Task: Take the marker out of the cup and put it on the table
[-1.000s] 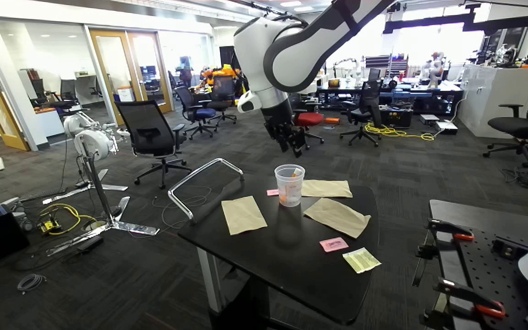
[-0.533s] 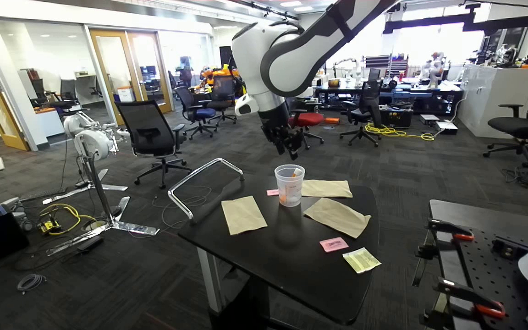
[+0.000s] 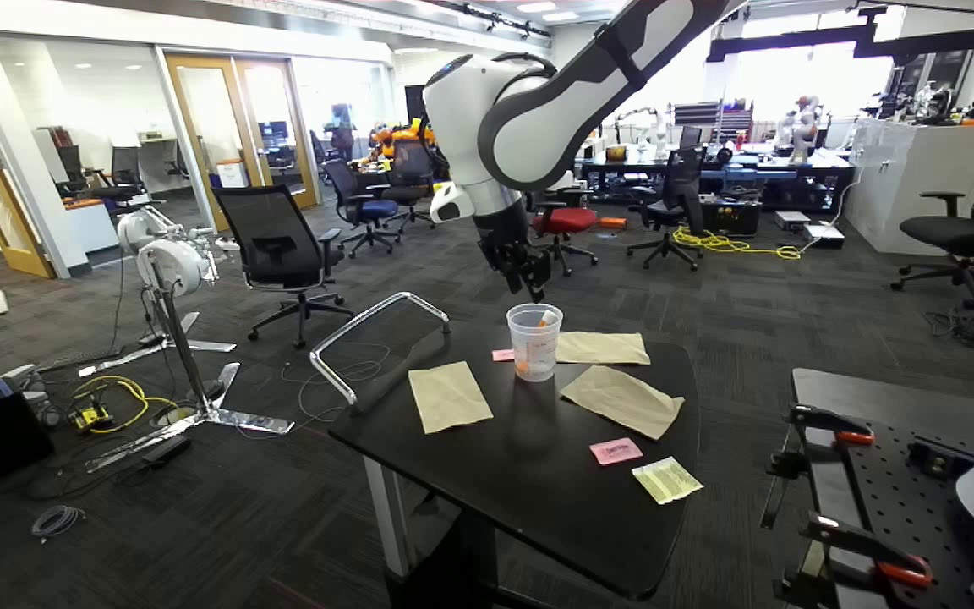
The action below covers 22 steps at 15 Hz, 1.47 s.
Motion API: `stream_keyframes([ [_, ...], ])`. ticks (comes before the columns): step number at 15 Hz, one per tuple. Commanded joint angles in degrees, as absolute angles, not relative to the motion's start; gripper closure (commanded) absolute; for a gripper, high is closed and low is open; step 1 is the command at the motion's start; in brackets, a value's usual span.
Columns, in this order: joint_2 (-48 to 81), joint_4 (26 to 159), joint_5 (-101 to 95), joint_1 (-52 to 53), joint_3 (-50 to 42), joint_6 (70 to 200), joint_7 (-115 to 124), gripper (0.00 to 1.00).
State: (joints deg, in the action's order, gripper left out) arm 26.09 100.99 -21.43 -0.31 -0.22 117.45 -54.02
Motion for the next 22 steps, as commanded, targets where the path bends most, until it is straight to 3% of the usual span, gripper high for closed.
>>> stream_keyframes([
  [1,27.31,99.79,-22.21,-1.17,0.46,118.38,-55.72,0.46],
  [10,28.43,99.81,-22.01,-1.47,0.43,118.38,-56.0,0.52],
  [22,30.02,99.62,-21.64,-1.99,0.49,117.79,-56.87,0.53],
])
